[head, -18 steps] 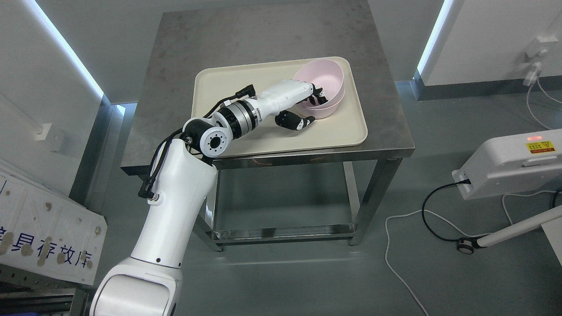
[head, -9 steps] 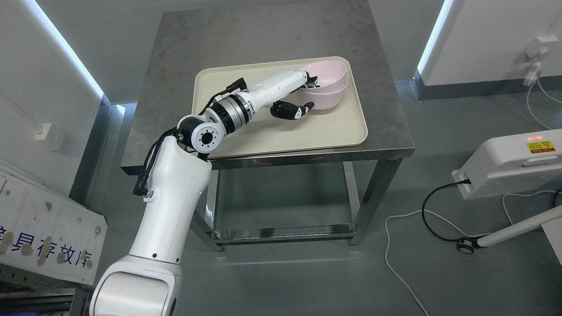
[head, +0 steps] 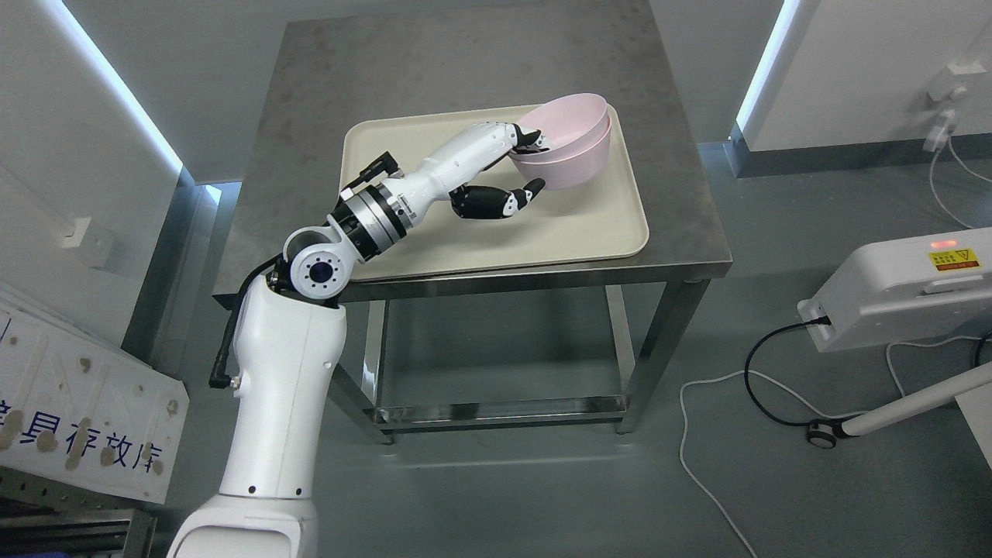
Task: Stack pink IKEA bowls on left shelf middle
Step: 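Lift the stacked bowls while the robot turns toward the blue bins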
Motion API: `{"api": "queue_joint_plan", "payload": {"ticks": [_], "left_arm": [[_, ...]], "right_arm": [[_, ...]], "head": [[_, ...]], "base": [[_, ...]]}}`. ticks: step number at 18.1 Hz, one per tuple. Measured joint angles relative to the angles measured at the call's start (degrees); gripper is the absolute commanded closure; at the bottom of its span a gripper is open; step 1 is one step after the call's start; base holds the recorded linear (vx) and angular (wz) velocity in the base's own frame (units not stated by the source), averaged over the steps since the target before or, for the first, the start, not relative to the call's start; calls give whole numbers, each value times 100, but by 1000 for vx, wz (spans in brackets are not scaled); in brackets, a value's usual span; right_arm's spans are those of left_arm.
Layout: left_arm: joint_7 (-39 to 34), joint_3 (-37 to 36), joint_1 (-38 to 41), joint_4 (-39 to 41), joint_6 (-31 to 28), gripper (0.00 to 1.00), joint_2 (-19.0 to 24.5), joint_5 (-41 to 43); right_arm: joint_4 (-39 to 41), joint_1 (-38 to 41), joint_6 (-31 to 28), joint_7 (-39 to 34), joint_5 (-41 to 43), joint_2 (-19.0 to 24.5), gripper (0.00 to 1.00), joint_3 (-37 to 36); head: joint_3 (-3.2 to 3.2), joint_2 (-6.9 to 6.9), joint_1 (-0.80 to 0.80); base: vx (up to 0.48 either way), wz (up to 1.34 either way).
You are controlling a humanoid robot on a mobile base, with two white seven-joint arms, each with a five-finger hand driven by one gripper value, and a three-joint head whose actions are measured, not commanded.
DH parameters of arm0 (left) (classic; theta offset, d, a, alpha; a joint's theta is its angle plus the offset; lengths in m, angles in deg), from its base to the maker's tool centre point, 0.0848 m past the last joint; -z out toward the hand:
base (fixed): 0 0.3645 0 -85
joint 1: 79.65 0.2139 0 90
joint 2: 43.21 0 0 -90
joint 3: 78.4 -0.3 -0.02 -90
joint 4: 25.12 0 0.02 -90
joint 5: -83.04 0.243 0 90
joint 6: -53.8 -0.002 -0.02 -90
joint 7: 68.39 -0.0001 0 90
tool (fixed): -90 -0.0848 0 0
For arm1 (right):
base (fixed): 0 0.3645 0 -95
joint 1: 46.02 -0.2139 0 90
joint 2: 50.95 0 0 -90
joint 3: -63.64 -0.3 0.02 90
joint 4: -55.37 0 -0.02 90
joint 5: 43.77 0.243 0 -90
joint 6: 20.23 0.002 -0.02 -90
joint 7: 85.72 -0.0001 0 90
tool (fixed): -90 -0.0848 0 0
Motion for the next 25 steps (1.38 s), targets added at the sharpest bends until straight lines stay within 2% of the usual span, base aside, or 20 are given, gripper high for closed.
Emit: {"api": "queue_joint_plan", "payload": {"ticks": [2, 6, 14, 25], "left_arm": [[3, 153, 234, 225, 344, 99, -1, -207], [-78, 419, 616, 616, 629, 99, -3, -451], [-267, 702, 931, 1017, 668, 99, -5, -596], [-343, 910, 1256, 1272, 724, 98, -8, -906]], "right_arm": [[0, 0, 0, 0, 0, 0, 0, 0], [0, -1, 0, 0, 0, 0, 0, 0], [0, -2, 0, 0, 0, 0, 0, 0], [0, 0, 0, 0, 0, 0, 0, 0]], "head": [[0, 0, 0], [0, 1, 0], [0, 0, 0], [0, 0, 0]], "base": [[-1, 9], [-6, -9], [-171, -3], [-349, -45]]}}
